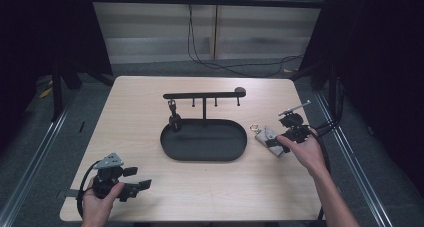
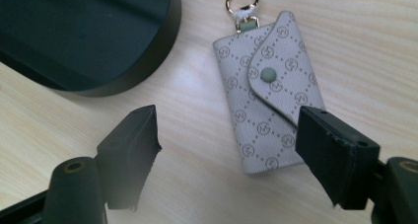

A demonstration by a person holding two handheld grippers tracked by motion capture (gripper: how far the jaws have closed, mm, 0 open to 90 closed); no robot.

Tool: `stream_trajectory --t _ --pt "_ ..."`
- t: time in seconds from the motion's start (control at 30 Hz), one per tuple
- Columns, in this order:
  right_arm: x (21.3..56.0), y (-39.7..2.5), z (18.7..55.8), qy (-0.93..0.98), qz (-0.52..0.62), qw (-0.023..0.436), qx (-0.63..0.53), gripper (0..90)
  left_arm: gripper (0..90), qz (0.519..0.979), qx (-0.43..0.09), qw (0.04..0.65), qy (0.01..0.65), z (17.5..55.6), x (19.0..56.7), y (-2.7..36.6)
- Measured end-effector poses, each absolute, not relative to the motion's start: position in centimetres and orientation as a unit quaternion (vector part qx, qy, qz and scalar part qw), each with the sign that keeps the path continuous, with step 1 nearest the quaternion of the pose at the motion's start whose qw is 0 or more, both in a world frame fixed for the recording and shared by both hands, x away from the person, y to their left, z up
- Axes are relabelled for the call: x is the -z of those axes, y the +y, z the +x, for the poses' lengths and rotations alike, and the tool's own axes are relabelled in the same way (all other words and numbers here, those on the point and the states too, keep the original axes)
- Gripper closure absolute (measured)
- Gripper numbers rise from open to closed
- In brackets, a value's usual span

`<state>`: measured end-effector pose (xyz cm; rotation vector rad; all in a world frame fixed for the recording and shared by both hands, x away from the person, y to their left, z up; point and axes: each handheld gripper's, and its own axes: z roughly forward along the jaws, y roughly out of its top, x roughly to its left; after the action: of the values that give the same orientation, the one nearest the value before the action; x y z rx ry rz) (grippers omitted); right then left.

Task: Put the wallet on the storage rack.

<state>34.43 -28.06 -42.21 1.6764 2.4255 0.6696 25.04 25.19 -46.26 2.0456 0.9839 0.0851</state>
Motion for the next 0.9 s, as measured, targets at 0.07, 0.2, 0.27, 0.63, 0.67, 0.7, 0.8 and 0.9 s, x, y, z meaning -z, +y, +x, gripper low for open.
stream_trajectory --t 0.07,0.2,0.27,0.63,0.67,0.7,0.8,0.9 --pt "42.2 -27.9 34.9 0.805 0.553 0.061 -0.205 24.1 23.2 0.817 -0.034 0.423 0.392 25.0 46.2 25.2" --pt "42.1 -27.9 35.8 0.802 0.561 0.061 -0.196 20.2 23.2 0.818 -0.035 0.421 0.391 25.0 46.2 25.2" --pt "42.3 -27.9 36.2 0.806 0.560 0.055 -0.184 19.2 23.2 0.818 -0.035 0.421 0.389 25.0 46.2 25.2" --pt "42.9 -28.3 37.8 0.816 0.551 0.030 -0.173 20.7 23.2 0.814 -0.038 0.429 0.389 25.0 46.0 25.5" --pt "43.1 -28.4 37.9 0.819 0.548 0.028 -0.168 20.8 23.2 0.814 -0.038 0.429 0.389 25.0 46.0 25.5" --pt "43.3 -28.4 38.0 0.819 0.549 0.026 -0.162 20.9 23.2 0.815 -0.038 0.430 0.388 25.0 46.0 25.5" --pt "43.8 -28.4 38.5 0.819 0.553 0.028 -0.154 23.5 23.2 0.817 -0.035 0.428 0.385 25.0 46.0 25.5" --pt "44.2 -28.5 38.9 0.818 0.555 0.026 -0.152 23.6 23.2 0.818 -0.035 0.428 0.383 25.0 46.0 25.4"
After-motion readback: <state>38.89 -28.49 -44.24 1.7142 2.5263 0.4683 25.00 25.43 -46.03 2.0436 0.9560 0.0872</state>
